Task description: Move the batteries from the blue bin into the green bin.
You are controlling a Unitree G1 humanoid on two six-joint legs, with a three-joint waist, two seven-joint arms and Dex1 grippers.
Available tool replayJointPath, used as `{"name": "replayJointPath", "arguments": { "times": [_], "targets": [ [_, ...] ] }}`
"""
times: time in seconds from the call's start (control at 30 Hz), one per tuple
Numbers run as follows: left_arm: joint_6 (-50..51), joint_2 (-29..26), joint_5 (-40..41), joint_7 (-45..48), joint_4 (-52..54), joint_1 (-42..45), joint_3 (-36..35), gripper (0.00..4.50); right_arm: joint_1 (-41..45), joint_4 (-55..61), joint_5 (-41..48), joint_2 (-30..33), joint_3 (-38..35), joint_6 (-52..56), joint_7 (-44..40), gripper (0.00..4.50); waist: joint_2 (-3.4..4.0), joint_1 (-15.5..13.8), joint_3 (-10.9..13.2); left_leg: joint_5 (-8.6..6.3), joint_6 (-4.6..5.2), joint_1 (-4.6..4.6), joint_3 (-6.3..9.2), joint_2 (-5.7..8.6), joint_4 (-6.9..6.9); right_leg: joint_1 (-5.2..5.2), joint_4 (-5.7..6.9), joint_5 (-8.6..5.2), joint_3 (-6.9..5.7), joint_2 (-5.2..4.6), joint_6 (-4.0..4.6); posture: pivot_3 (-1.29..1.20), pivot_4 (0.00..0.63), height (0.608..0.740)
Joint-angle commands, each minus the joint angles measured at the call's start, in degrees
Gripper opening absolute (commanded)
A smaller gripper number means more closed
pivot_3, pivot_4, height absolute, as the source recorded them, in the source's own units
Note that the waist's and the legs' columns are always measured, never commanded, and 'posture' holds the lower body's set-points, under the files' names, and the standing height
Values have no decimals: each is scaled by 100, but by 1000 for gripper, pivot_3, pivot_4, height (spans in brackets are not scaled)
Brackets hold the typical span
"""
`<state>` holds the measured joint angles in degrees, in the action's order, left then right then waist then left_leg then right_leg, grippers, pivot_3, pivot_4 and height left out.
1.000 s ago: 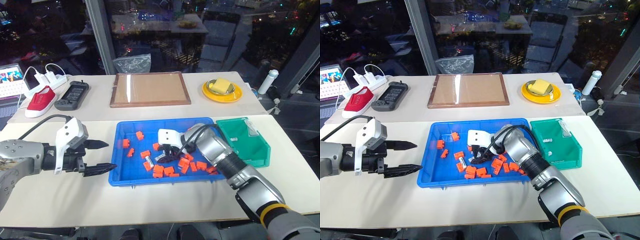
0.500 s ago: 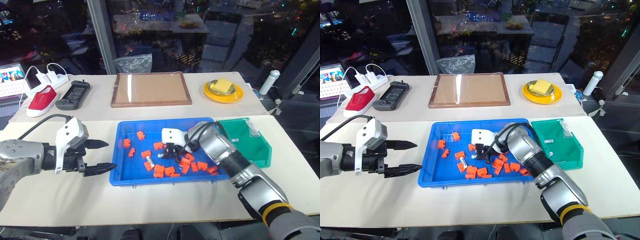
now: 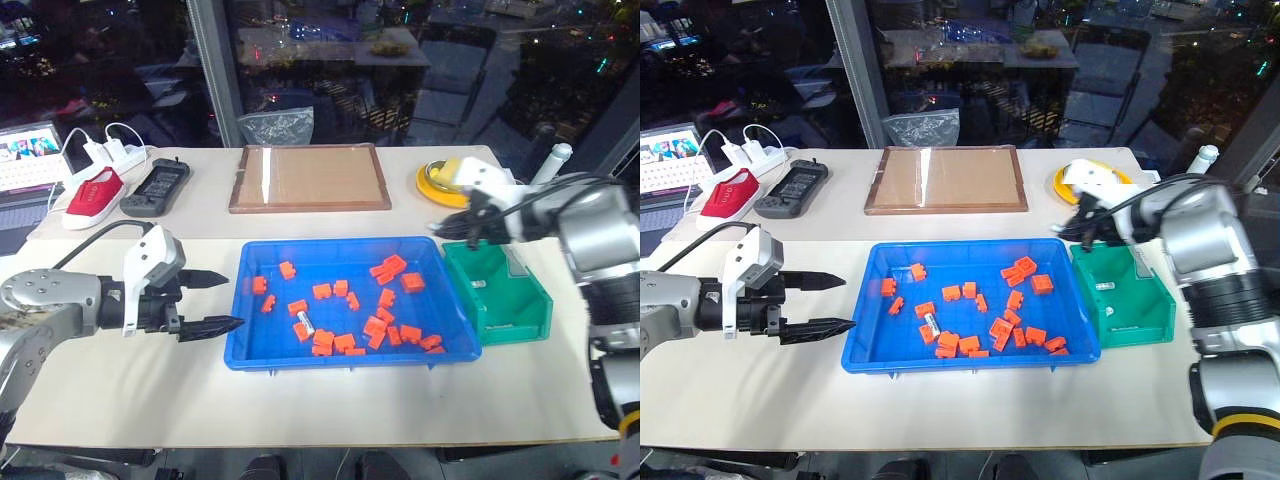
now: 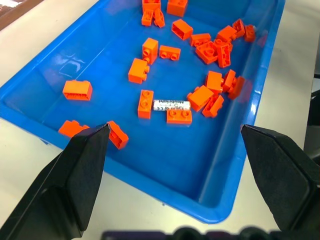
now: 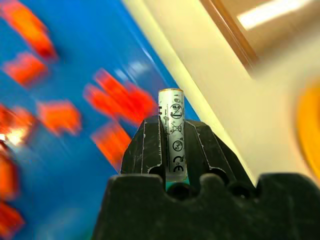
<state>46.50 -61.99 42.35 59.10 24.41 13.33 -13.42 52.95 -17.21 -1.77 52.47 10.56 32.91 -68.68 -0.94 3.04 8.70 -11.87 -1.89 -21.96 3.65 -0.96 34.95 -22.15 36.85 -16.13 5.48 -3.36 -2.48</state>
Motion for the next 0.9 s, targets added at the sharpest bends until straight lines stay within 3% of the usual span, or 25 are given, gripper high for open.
{"name": "replayJointPath", "arguments": {
  "times": [0.03,0.3,0.33,0.57,0.73,0.9],
  "targets": [
    [-140,28,-78,21,-16,132,25,4500,-129,-142,-4,51,-34,-244,-47,269,1,82,1,0,0,1,-2,-1,-1,0,3,0,3,1,0,0,150,740],
    [-117,35,-97,8,43,26,-79,4500,-372,-566,-325,129,73,-277,342,269,2,93,2,0,0,-2,-5,2,7,-3,13,0,7,1,0,0,150,740],
    [-115,32,-98,4,49,7,-95,4500,-346,-586,-332,141,69,-292,339,1275,2,90,2,0,0,-2,-5,2,7,-3,12,0,7,0,0,0,150,740],
    [-185,53,-204,-100,49,-58,-97,4500,125,-514,-643,-187,216,-671,731,3524,3,118,2,0,0,0,-7,1,6,-3,12,0,8,0,0,0,150,740],
    [-248,47,-381,-179,-21,-67,-72,4500,374,540,-109,-1186,301,-189,443,3524,3,168,2,0,0,8,-8,-8,2,-2,15,0,9,9,0,0,150,740],
    [-223,39,-387,-207,33,-135,-157,4500,-1,1734,191,-2217,769,518,554,3524,2,91,1,0,0,-4,7,-4,6,-5,20,1,1,6,1,0,150,740]
  ]
}}
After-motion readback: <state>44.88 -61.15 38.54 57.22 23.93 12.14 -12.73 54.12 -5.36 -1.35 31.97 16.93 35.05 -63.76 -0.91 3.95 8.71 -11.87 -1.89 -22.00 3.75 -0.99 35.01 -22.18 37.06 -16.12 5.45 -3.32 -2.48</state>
